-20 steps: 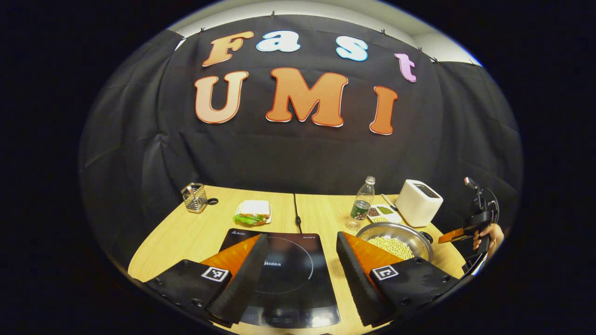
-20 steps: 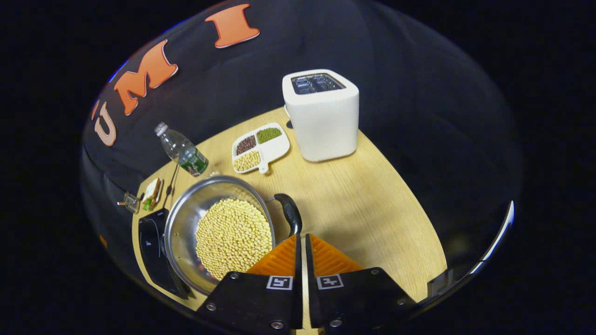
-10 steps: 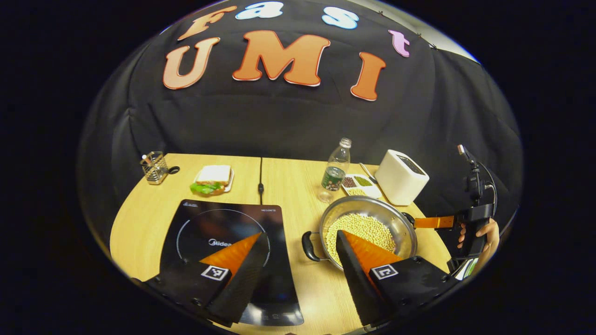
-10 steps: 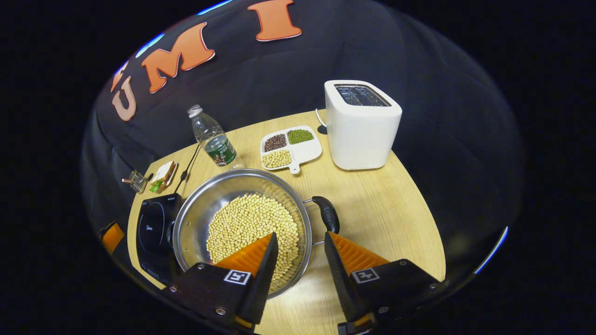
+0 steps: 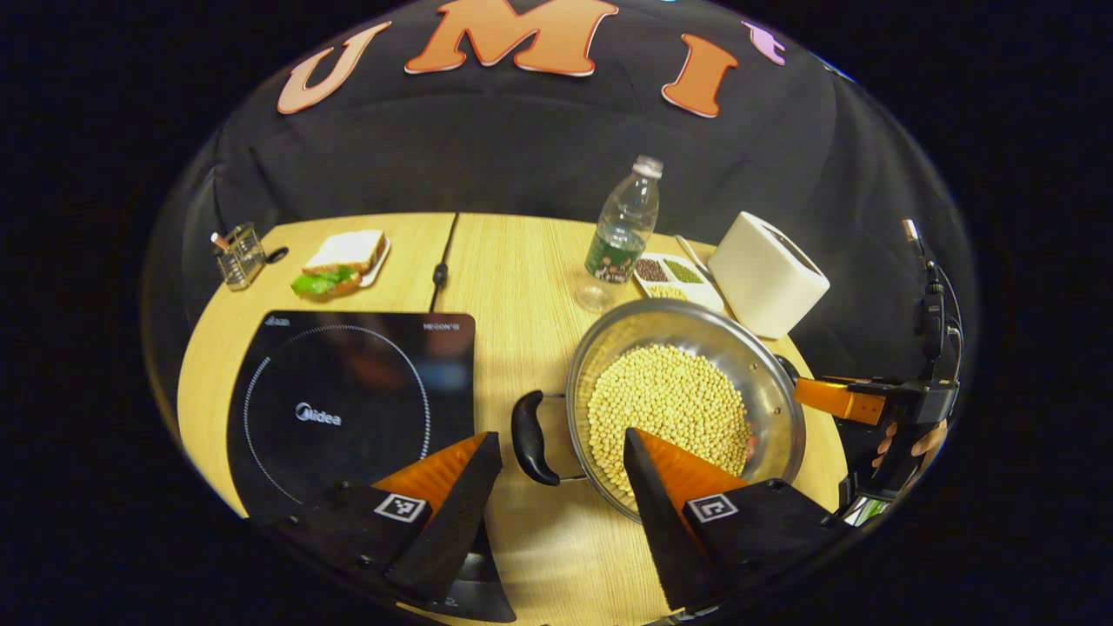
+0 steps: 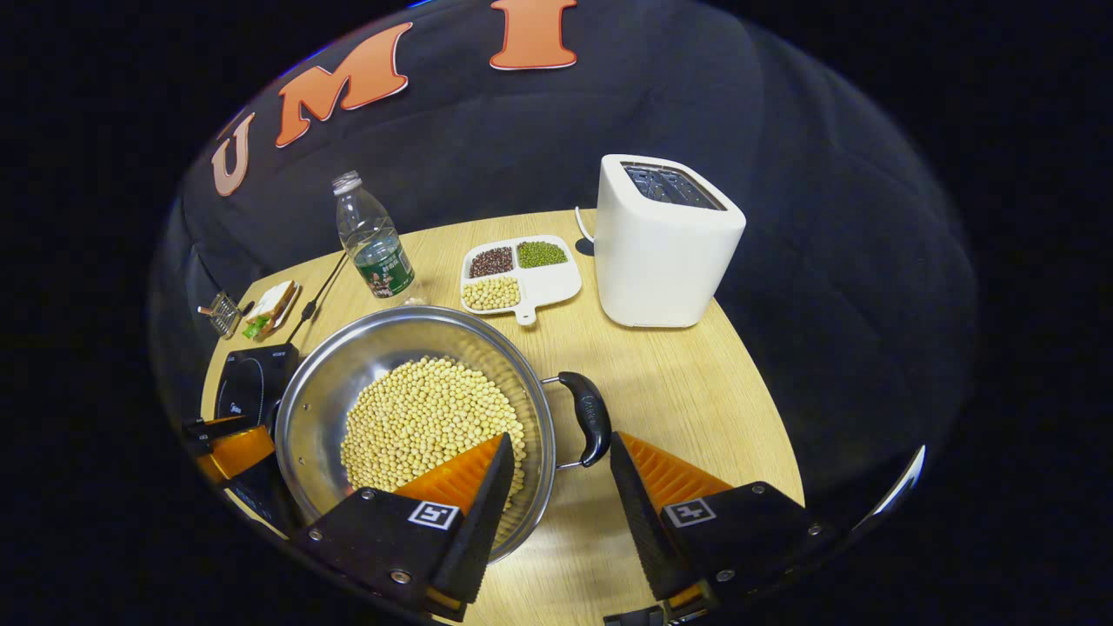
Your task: First push the handle of the pot to place it horizontally, then grasp the pot with both hands and set it on the induction cooktop.
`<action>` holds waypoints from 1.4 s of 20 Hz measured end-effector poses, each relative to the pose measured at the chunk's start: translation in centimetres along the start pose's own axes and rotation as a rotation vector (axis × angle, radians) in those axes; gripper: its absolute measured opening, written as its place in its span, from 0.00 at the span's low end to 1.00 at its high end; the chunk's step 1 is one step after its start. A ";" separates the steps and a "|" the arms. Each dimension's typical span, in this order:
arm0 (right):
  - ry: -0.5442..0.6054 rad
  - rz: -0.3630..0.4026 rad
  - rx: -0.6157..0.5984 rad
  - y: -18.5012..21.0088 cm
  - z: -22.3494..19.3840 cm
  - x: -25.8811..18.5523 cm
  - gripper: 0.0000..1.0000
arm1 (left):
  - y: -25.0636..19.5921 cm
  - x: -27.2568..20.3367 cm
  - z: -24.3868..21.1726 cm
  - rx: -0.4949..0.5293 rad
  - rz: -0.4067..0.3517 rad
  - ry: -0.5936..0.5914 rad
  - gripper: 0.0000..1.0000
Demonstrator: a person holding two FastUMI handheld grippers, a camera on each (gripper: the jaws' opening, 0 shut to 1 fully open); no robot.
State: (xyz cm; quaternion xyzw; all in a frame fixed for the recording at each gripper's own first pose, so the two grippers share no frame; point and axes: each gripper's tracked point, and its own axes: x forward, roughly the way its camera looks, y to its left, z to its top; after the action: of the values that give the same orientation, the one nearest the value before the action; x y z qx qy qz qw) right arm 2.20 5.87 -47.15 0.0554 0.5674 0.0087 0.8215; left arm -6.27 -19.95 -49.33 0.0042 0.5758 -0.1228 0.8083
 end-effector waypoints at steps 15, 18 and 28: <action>0.015 -0.072 -0.035 -1.5 -0.8 2.8 0.73 | -0.5 6.4 0.3 -0.004 -0.024 -0.030 0.95; 0.035 -0.086 -0.028 -1.9 -1.4 3.6 0.73 | -0.4 7.5 0.9 0.025 -0.001 -0.057 0.93; -0.002 -0.105 -0.027 -1.9 -1.9 5.0 0.74 | 0.8 10.0 0.8 0.101 0.102 -0.099 0.79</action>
State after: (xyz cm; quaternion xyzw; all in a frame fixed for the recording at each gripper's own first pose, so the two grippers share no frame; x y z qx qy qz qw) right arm 2.16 4.55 -52.67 0.0144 0.5686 -0.0269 0.8221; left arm -2.28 -21.21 -58.48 0.0682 0.5272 -0.1106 0.8397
